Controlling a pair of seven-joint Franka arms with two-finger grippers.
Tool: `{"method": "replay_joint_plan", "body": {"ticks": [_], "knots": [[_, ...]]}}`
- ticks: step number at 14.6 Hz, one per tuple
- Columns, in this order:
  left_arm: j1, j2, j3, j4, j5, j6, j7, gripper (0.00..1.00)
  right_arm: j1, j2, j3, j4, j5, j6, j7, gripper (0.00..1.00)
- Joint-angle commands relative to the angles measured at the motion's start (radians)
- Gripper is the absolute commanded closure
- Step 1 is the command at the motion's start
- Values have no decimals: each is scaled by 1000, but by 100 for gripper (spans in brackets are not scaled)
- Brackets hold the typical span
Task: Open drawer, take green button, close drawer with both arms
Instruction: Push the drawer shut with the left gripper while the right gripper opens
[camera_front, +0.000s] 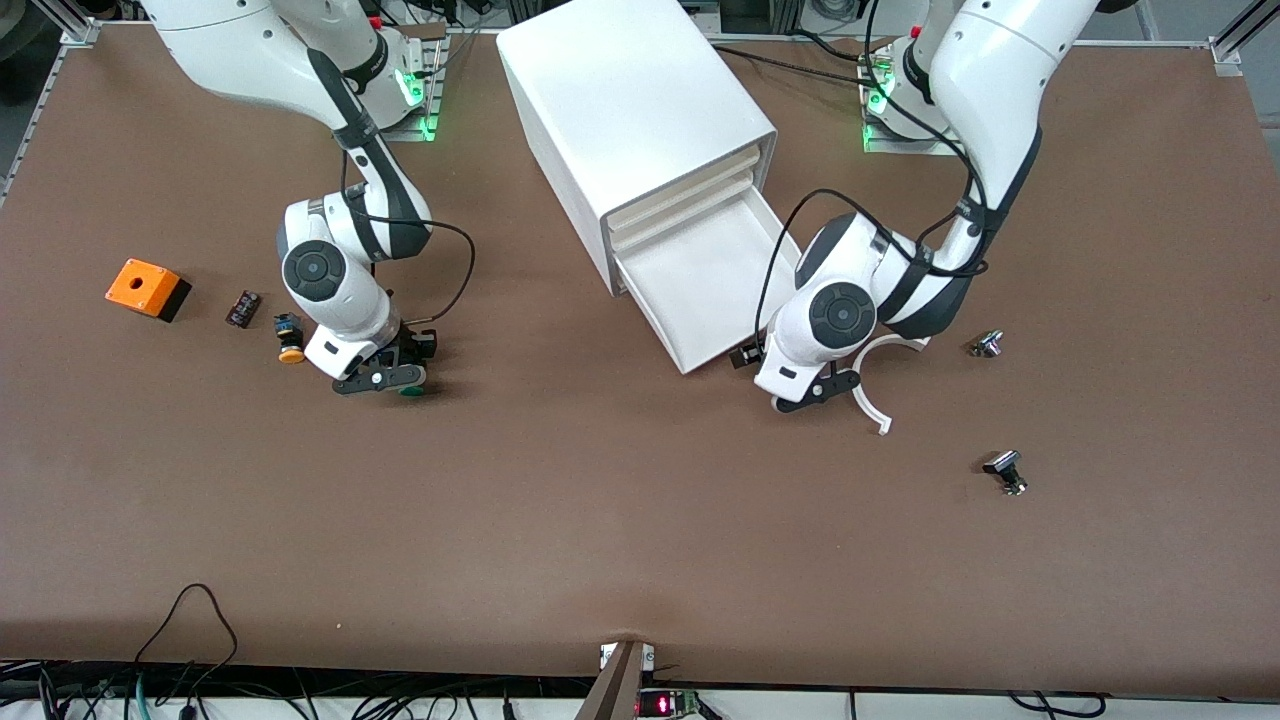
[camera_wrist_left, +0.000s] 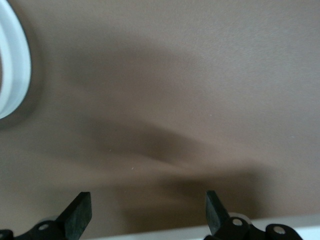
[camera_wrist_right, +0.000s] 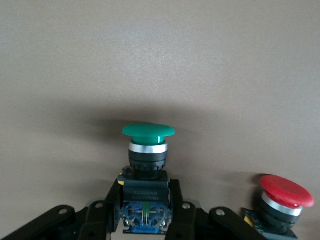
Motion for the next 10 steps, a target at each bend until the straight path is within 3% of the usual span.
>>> {"method": "replay_joint_plan", "body": {"ticks": [1, 6, 10], "knots": [[-4, 10, 35, -3, -14, 80, 29, 0, -17, -36, 8, -30, -1, 8, -18, 0], [-33, -47, 15, -149, -29, 175, 21, 0, -18, -66, 6, 20, 9, -34, -14, 0], [-36, -119, -58, -282, -151, 178, 32, 0, -28, -92, 0, 160, 12, -211, -11, 0]]}}
